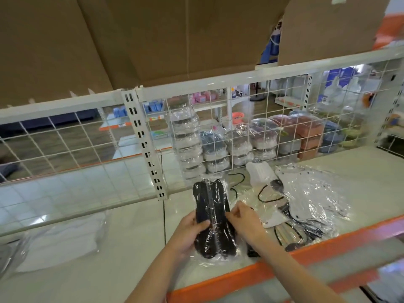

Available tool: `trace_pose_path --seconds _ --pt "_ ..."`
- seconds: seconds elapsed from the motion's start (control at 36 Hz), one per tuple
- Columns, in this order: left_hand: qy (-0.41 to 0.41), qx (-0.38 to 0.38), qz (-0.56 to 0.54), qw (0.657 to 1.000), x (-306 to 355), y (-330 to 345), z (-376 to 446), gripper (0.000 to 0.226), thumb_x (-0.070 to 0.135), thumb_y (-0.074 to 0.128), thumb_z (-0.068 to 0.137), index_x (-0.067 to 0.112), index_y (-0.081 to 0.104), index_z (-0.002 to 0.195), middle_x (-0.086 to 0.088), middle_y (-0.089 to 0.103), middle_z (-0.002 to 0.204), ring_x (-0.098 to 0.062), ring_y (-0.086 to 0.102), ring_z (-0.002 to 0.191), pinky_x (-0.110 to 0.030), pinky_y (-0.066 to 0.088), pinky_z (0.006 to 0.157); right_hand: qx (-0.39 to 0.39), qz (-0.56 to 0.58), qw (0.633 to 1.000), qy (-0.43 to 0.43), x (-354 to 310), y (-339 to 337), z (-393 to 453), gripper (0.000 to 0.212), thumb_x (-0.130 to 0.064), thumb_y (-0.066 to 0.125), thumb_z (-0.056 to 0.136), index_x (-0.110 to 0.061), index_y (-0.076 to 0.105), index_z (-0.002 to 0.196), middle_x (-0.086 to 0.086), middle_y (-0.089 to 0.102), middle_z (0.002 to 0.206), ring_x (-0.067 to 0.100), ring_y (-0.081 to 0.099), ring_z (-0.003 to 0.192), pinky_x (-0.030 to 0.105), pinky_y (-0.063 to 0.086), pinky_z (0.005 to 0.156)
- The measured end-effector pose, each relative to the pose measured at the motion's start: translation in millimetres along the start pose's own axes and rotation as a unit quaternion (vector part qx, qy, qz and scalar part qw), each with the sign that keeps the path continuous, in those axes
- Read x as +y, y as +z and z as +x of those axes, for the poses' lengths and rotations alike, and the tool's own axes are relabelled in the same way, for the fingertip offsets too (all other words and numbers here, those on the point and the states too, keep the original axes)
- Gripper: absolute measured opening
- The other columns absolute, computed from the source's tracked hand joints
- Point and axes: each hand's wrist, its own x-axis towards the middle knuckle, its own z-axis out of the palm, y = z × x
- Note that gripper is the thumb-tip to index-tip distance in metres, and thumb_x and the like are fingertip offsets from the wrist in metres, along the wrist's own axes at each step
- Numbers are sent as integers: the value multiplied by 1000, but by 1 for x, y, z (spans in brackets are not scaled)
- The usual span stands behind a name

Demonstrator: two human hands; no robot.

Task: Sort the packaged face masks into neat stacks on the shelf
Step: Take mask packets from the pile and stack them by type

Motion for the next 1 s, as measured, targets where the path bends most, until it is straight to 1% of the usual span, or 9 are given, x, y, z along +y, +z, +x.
trace_pose_path --seconds 0.08,0.25,0.39,0.53,0.64,0.69,0.81,0.92,1.0 --pt "68 16 227 971 10 -12 6 16 10 54 93 20 61 103 1 70 98 -14 66 91 -23 48 74 29 -103 992 -68 4 1 -1 35 -17 60 86 -16 41 115 1 43 111 20 50 101 28 44 81" --pt "202 42 643 737 32 -28 9 27 11 45 91 25 59 109 -1 63 100 -18 58 89 -26 33 65 140 -257 908 -300 3 -1 4 97 -10 71 61 -31 23 143 14 23 149 33 22 135 50 28 107" --pt "290 100 683 663 28 -23 13 35 9 55 85 31 64 112 6 64 104 -19 55 107 -35 33 97 59 -305 903 -297 -12 -6 4 39 -20 58 85 -22 53 124 3 59 122 25 54 114 38 28 109" --pt "311 245 555 731 3 -29 26 70 7 81 64 8 53 129 -18 53 128 -39 49 121 -52 41 100 13 -73 994 -85 -10 -16 2 13 -16 46 97 -12 59 99 1 58 84 11 53 69 19 41 58" --pt "170 177 347 905 -7 -12 22 85 33 69 83 8 19 148 -11 25 148 -27 28 138 -38 26 114 -2 228 972 57 5 -13 -1 11 -8 53 94 -14 58 85 8 61 76 13 54 57 16 40 46" --pt "73 105 188 974 -7 2 16 86 48 66 79 13 26 146 -5 38 145 -22 41 132 -37 35 109 -29 288 953 87 9 -7 -4 9 -6 55 92 -12 61 89 11 65 77 14 59 58 24 50 53" --pt "-16 72 -96 993 -10 23 17 44 21 72 76 4 60 115 -15 70 106 -27 68 95 -36 55 81 -81 117 989 40 13 -1 -3 25 -21 56 93 -7 62 112 9 67 96 19 61 83 33 49 81" --pt "-52 104 -122 986 -11 25 17 20 -7 55 88 4 60 103 -17 70 95 -29 66 85 -35 51 67 75 -157 984 30 26 -21 3 44 -42 40 96 -17 45 132 7 44 133 22 40 122 35 37 103" --pt "-64 101 -101 988 -8 19 14 19 -7 54 88 4 59 103 -21 69 97 -32 65 84 -39 53 70 75 -286 952 83 41 -33 7 51 -42 37 95 -17 32 140 12 28 146 31 24 134 45 27 109"
